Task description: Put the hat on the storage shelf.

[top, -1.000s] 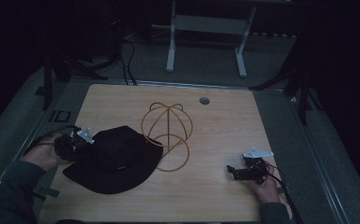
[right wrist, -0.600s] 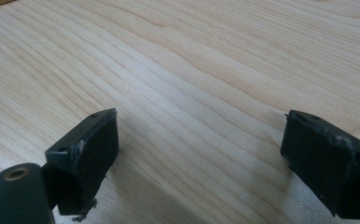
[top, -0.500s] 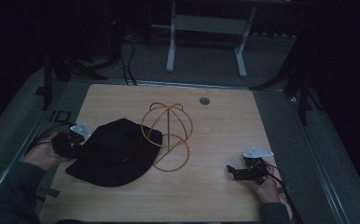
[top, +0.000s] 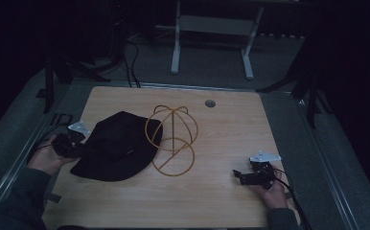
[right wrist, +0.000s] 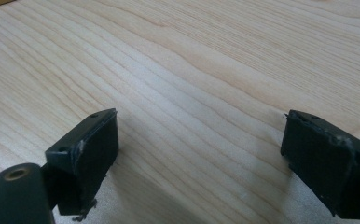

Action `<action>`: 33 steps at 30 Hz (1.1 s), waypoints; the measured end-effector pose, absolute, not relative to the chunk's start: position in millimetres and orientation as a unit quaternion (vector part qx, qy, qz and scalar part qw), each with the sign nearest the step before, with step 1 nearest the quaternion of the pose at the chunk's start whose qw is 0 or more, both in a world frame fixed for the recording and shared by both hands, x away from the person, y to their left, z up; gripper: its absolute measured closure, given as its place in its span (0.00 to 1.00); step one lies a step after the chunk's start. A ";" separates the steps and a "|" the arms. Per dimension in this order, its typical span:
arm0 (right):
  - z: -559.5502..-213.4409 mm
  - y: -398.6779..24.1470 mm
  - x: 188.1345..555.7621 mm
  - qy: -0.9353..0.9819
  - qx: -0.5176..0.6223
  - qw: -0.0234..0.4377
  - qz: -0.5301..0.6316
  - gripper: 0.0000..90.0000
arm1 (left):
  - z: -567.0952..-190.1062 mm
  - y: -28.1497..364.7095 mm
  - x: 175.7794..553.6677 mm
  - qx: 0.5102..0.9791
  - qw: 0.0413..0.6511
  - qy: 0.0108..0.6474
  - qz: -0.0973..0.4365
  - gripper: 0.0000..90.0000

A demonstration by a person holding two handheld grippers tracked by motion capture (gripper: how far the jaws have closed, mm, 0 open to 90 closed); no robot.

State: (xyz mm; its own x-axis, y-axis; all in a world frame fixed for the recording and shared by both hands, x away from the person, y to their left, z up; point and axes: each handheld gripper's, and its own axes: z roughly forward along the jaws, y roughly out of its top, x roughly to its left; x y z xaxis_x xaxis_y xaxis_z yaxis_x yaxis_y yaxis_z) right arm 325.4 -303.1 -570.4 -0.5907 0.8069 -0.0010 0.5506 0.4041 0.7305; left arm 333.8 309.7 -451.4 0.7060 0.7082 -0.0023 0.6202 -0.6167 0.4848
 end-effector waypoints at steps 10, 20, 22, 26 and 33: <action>-570.4 -303.1 325.4 0.818 0.415 0.180 0.355 0.12 | -441.8 313.1 337.5 0.885 0.219 0.394 0.113 0.98; -570.4 -303.1 325.4 0.818 0.415 0.181 0.355 0.12 | -427.7 304.6 345.8 0.894 0.209 0.378 0.119 0.98; -570.4 -303.1 325.4 0.818 0.415 0.181 0.355 0.12 | -423.5 303.0 347.7 0.896 0.205 0.376 0.121 0.98; -570.4 -303.1 325.4 0.818 0.415 0.180 0.355 0.12 | -416.3 302.0 351.6 0.898 0.200 0.375 0.118 0.98; -570.5 -303.2 325.5 0.818 0.414 0.181 0.355 0.12 | -410.8 306.7 357.9 0.895 0.193 0.385 0.115 0.98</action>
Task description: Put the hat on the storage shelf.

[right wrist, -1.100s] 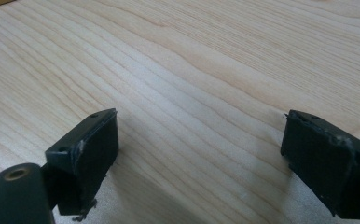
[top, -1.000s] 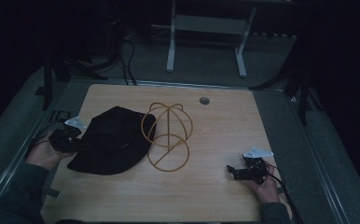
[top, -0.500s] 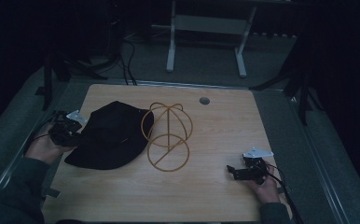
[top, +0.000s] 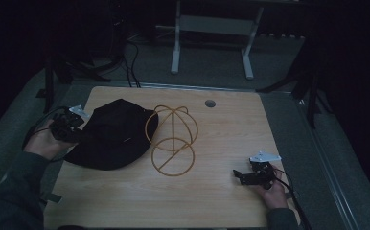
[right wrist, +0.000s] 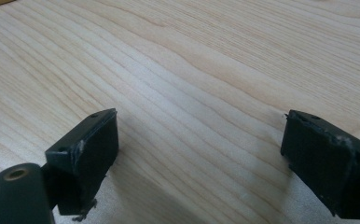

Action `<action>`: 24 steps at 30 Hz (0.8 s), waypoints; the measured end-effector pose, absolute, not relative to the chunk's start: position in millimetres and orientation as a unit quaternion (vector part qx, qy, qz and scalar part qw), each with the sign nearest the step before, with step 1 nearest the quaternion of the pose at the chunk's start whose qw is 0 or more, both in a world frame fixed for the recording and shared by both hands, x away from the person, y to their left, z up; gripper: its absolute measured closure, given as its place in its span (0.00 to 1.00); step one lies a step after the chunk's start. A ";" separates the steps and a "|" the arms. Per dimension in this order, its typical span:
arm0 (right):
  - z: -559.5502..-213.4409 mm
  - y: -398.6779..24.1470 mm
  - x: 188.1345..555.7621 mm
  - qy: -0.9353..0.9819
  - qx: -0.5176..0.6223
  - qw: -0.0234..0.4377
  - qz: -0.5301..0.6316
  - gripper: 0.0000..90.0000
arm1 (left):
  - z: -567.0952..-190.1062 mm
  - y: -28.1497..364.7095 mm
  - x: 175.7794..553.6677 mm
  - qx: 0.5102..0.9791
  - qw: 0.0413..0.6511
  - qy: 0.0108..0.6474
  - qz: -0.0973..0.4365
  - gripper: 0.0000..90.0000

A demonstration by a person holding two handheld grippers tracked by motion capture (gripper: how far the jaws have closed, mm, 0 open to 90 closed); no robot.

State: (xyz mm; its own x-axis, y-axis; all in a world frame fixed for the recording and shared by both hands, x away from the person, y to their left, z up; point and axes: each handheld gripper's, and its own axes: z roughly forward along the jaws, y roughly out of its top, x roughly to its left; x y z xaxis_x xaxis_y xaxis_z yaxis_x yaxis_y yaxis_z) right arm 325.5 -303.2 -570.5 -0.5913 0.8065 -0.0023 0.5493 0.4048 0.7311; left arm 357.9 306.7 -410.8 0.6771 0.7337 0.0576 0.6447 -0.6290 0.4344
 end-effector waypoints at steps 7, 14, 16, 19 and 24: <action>-570.4 -303.2 325.5 0.818 0.415 0.181 0.355 0.12 | -404.8 311.8 361.3 0.891 0.194 0.393 0.120 0.98; -570.4 -303.1 325.4 0.818 0.415 0.181 0.355 0.12 | -396.9 317.1 366.6 0.893 0.192 0.388 0.121 0.98; -570.4 -303.1 325.4 0.818 0.415 0.180 0.355 0.12 | -394.4 318.1 367.4 0.895 0.193 0.383 0.119 0.98; -570.4 -303.1 325.4 0.818 0.415 0.180 0.355 0.12 | -390.7 318.9 368.4 0.898 0.192 0.378 0.121 0.98; -570.4 -303.1 325.4 0.818 0.415 0.181 0.355 0.12 | -383.3 320.8 369.7 0.899 0.195 0.370 0.126 0.98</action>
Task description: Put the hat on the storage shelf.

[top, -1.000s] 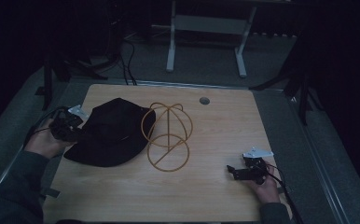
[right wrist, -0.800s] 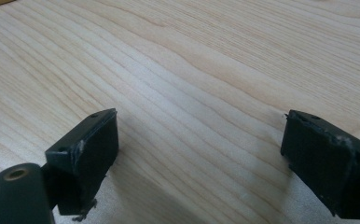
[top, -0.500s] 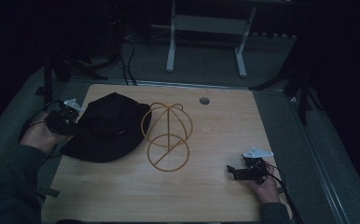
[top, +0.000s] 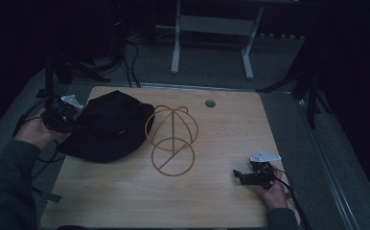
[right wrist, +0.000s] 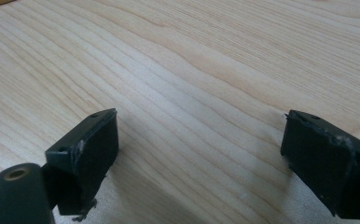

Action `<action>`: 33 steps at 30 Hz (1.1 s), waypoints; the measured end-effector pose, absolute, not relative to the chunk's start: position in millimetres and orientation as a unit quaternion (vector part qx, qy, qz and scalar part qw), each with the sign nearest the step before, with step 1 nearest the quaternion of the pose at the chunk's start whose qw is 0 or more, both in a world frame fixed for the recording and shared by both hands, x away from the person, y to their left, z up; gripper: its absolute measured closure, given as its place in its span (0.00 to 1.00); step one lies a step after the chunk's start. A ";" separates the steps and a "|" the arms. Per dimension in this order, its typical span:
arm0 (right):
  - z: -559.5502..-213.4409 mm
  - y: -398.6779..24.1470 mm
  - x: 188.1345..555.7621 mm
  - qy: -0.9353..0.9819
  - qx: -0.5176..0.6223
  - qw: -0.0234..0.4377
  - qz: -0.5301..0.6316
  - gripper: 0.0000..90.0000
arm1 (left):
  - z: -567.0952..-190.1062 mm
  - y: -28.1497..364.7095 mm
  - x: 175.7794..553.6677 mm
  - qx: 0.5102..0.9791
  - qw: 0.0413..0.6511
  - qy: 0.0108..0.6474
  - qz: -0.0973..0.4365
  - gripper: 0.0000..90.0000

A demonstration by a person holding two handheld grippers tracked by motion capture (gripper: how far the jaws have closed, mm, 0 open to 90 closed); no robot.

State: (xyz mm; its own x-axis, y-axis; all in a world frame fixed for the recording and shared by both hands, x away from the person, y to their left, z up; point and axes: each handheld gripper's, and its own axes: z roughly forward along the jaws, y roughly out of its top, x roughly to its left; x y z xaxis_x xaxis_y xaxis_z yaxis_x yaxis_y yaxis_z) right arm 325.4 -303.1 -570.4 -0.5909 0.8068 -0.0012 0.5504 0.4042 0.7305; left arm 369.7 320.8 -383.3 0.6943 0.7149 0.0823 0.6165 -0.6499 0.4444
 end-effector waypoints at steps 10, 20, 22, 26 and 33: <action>-570.4 -303.1 325.4 0.818 0.415 0.181 0.355 0.12 | -365.1 328.0 369.4 0.898 0.208 0.363 0.134 0.98; -570.4 -303.1 325.4 0.818 0.415 0.180 0.355 0.12 | -348.5 336.0 368.3 0.896 0.216 0.361 0.143 0.98; -570.4 -303.1 325.4 0.818 0.415 0.180 0.355 0.12 | -344.9 336.9 367.8 0.895 0.219 0.361 0.144 0.98; -570.4 -303.0 325.4 0.818 0.416 0.180 0.355 0.12 | -338.3 337.5 367.1 0.897 0.219 0.356 0.144 0.98; -570.5 -303.1 325.5 0.818 0.415 0.181 0.355 0.12 | -329.2 338.8 366.1 0.898 0.222 0.350 0.145 0.98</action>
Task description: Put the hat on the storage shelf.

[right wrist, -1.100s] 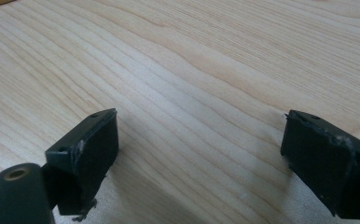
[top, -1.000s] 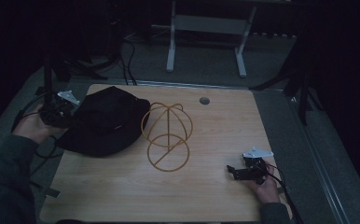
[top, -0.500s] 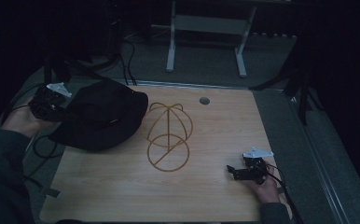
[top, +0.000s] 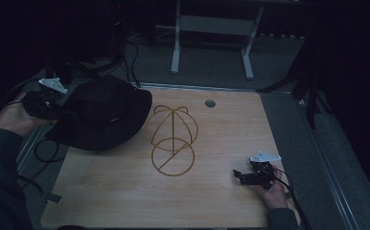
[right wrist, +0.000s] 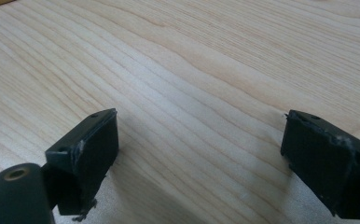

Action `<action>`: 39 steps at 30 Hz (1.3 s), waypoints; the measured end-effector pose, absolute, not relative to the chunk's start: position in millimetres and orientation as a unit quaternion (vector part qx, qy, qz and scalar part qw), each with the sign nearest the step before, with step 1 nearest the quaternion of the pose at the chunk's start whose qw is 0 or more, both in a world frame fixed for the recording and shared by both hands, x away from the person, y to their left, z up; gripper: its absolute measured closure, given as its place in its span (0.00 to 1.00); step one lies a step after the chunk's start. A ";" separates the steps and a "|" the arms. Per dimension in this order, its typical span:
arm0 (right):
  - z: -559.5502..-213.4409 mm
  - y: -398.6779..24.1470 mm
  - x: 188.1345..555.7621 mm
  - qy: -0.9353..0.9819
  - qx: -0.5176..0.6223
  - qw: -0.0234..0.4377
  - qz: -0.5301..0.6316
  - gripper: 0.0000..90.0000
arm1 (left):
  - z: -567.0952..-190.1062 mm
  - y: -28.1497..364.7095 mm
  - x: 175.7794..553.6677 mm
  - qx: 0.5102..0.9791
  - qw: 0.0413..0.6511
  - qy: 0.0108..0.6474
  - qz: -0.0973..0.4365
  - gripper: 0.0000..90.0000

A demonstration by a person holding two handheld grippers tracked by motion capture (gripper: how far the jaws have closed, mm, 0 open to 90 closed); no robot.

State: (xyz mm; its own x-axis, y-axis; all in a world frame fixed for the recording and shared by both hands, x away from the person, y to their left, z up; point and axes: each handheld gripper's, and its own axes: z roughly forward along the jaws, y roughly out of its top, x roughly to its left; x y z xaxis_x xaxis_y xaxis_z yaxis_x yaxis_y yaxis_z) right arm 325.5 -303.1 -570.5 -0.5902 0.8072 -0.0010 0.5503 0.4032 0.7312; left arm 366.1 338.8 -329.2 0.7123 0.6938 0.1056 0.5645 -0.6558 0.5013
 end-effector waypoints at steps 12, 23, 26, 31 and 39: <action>-570.4 -303.0 325.5 0.818 0.415 0.181 0.355 0.12 | -310.6 335.3 365.6 0.901 0.235 0.334 0.148 0.98; -570.3 -303.1 325.5 0.818 0.415 0.181 0.355 0.12 | -292.1 334.9 366.2 0.903 0.244 0.325 0.143 0.98; -570.3 -303.1 325.5 0.818 0.415 0.180 0.355 0.12 | -288.1 334.7 365.7 0.903 0.246 0.321 0.142 0.98; -570.3 -303.1 325.5 0.818 0.415 0.180 0.355 0.12 | -281.9 333.4 366.5 0.904 0.250 0.317 0.143 0.98; -570.3 -303.2 325.5 0.818 0.415 0.180 0.355 0.12 | -272.9 329.9 367.5 0.903 0.263 0.307 0.145 0.98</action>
State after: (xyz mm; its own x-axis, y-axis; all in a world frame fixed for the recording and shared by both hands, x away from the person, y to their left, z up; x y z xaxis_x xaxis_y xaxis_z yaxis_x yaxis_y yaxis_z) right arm 325.5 -303.2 -570.3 -0.5908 0.8068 -0.0012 0.5509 0.4046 0.7299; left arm 367.5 329.9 -272.9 0.7693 0.6311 0.0998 0.4784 -0.6725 0.5647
